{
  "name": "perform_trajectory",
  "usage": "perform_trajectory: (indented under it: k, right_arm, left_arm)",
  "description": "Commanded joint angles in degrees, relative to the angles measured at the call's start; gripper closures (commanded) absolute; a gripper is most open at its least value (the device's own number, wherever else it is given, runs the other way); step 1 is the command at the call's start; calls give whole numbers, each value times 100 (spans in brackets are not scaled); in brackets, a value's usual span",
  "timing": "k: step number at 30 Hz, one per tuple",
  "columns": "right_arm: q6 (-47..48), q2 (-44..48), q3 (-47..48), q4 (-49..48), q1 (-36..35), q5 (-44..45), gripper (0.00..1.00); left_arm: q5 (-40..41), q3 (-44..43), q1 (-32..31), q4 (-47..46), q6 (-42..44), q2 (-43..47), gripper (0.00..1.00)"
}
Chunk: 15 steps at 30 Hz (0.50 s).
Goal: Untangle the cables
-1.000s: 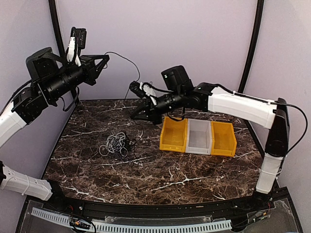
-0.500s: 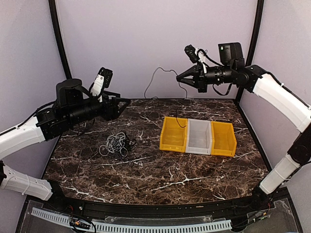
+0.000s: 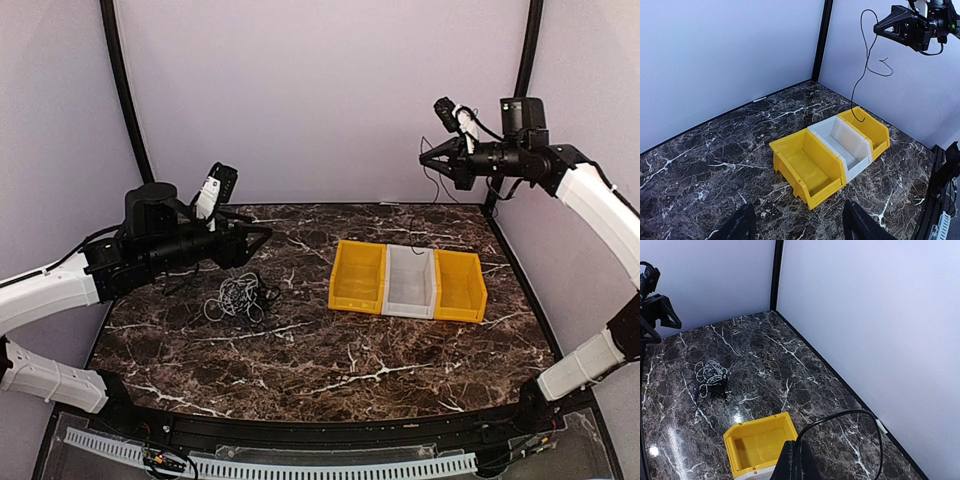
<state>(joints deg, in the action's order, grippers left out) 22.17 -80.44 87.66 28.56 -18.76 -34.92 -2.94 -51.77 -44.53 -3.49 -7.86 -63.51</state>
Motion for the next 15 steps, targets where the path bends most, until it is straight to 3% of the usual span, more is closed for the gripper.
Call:
perform_trajectory:
  k: [1,15]
  right_arm:
    - [320,544,-338,210,427,305,100]
    - [594,1785,-1742,541,1305,195,100]
  left_arm:
    - [98,141,-25,-315,69,150,38]
    - [50,263,-25,-452,86,50,38]
